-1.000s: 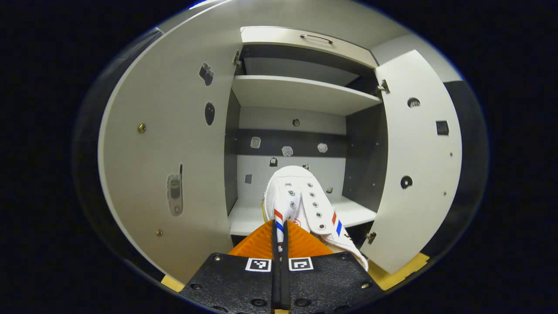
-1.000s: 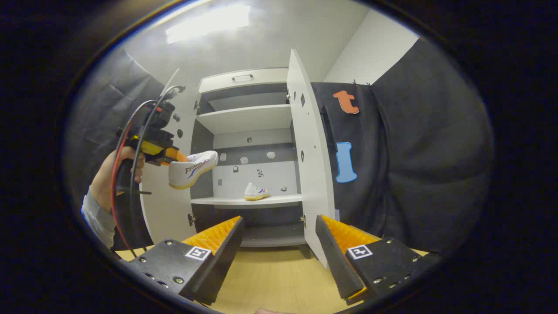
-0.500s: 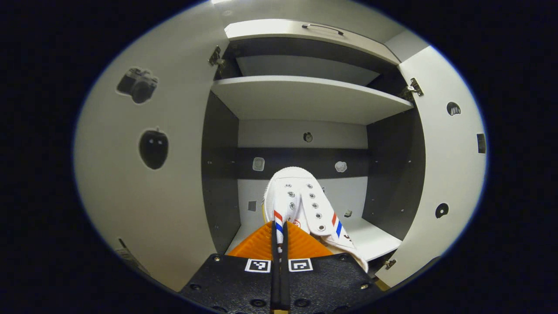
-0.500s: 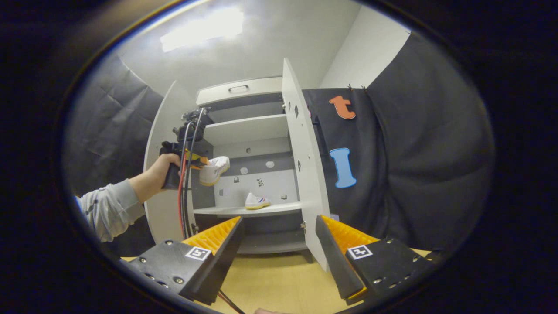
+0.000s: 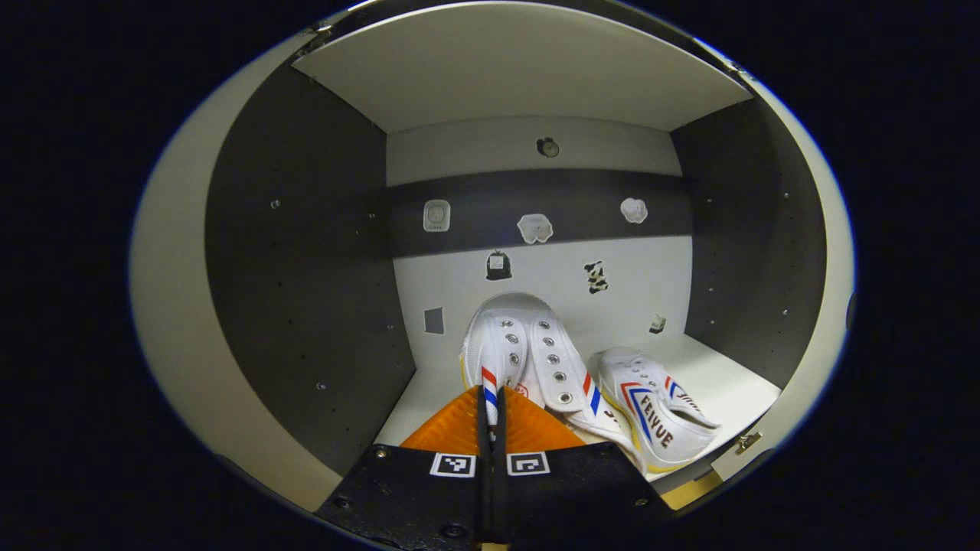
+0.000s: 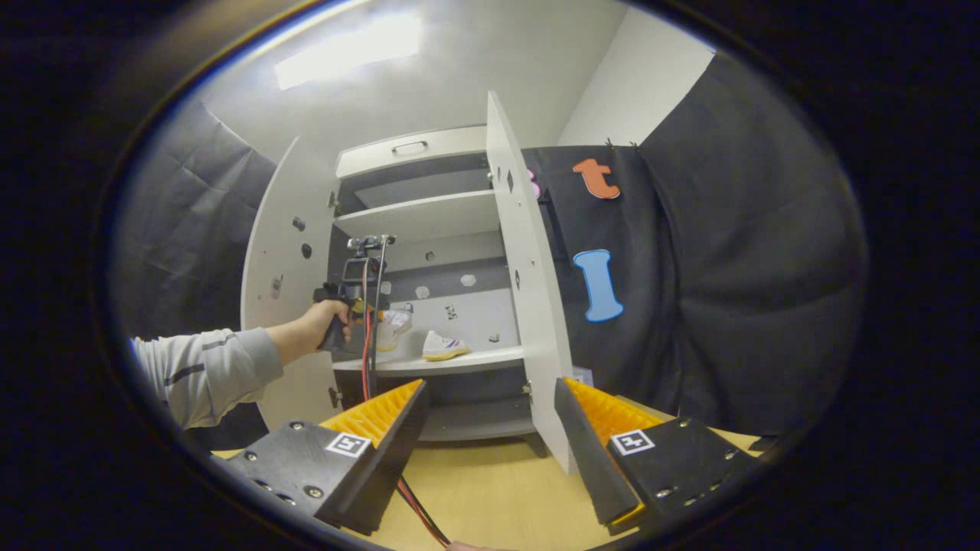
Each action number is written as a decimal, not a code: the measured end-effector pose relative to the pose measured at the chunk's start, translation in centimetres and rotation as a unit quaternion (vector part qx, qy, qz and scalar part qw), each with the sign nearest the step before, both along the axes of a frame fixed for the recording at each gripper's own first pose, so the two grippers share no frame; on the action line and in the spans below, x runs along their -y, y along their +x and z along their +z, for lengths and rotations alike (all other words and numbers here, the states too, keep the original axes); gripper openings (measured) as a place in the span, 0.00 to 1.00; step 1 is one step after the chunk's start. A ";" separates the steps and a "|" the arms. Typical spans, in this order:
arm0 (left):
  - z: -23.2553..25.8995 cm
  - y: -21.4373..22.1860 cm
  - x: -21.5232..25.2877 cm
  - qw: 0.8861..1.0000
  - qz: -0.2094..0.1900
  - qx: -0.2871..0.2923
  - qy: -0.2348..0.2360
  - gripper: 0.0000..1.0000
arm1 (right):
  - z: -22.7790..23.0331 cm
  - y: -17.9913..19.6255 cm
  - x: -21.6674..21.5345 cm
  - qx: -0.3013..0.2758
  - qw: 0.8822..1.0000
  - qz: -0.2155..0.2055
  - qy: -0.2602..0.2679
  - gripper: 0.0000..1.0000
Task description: Grab one shoe with the right hand and put it into the shoe cabinet, grab the other shoe with the left hand and put it into the shoe cabinet; then close the right door with the right hand and the left door with the left hand.
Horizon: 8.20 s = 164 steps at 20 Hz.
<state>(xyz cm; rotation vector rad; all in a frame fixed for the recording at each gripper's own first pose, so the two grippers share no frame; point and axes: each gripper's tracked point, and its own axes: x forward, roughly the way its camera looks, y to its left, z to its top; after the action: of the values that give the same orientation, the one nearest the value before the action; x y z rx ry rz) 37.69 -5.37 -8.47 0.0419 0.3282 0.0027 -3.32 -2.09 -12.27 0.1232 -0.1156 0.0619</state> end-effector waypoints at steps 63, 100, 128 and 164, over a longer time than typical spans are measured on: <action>0.8 -41.8 -11.8 0.979 -0.082 0.169 -0.076 0.99 | 13.1 13.9 20.6 -0.052 0.995 -0.031 -0.073 0.98; -4.9 -42.1 -18.0 0.985 -0.055 0.132 -0.092 1.00 | 14.3 21.4 1.1 -0.068 0.993 -0.001 -0.098 0.82; 2.0 -29.5 -30.8 0.994 0.047 0.088 -0.055 0.99 | 6.9 9.9 -6.8 -0.113 0.990 0.064 -0.052 1.00; 10.0 -24.7 -15.2 0.996 -0.037 0.057 -0.059 0.84 | 7.7 3.3 -4.3 -0.066 0.994 0.085 -0.027 0.98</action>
<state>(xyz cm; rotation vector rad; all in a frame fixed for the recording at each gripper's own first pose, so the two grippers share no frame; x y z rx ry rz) 12.98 9.87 1.53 -0.0636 0.2114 -0.0885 -0.03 2.19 -4.60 0.0824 0.0285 0.2269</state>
